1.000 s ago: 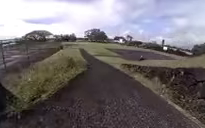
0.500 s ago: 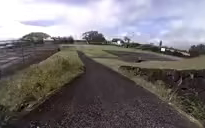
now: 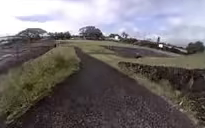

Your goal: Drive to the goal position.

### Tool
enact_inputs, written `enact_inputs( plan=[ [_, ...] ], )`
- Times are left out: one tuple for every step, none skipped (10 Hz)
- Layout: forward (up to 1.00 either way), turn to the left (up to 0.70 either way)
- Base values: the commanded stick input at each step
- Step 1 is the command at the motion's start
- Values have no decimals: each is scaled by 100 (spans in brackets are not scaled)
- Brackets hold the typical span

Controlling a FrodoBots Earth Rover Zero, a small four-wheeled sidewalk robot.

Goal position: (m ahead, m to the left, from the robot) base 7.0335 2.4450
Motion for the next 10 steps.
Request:
enact_inputs(
  plan=[
    [50, -10],
    [50, -26],
    [50, -44],
    [50, -50],
    [50, -39],
    [50, -20],
    [50, -1],
    [50, 0],
    [50, 0],
    [50, 0]
  ],
)
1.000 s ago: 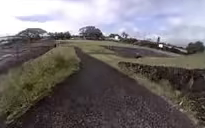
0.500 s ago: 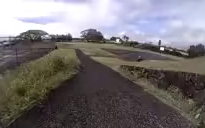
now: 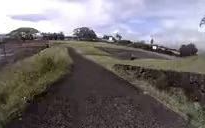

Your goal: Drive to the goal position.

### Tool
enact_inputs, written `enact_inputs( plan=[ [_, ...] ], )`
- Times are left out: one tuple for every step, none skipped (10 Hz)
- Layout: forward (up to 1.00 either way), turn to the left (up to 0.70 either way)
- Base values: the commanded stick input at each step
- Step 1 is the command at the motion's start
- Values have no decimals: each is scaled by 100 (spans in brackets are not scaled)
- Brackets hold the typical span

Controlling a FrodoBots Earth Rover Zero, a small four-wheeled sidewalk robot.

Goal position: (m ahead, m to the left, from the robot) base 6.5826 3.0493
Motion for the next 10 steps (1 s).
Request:
enact_inputs(
  plan=[
    [50, 0],
    [50, 0],
    [50, 0],
    [50, 0],
    [50, 0],
    [50, 0],
    [50, 0],
    [50, 0],
    [50, 0],
    [50, 0]
  ],
)
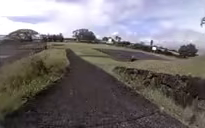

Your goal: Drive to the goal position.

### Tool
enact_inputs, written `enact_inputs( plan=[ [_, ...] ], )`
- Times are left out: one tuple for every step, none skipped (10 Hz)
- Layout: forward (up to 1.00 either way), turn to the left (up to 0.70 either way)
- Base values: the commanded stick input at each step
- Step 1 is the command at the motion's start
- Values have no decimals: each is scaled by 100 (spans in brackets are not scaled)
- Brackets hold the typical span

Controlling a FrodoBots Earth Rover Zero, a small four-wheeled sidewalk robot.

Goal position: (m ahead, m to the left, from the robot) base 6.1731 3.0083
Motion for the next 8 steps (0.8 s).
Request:
enact_inputs(
  plan=[
    [50, 0],
    [50, 0],
    [50, 0],
    [50, 9],
    [50, 30],
    [50, 50],
    [50, 50],
    [50, 48]
  ],
)
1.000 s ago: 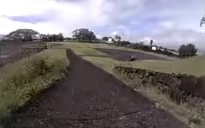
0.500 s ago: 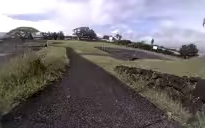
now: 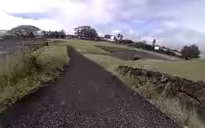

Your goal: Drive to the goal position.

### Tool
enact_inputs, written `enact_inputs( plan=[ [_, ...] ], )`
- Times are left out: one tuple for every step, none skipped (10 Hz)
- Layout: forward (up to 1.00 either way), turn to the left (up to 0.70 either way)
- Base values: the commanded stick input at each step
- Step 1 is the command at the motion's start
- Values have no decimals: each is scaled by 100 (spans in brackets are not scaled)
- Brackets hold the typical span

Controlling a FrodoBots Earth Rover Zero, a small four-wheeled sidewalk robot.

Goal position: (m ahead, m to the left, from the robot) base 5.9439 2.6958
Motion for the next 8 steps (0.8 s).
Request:
enact_inputs(
  plan=[
    [50, 0],
    [50, 0],
    [50, 0],
    [50, 0],
    [50, 0],
    [50, 0],
    [50, 0],
    [50, 0]
  ],
)
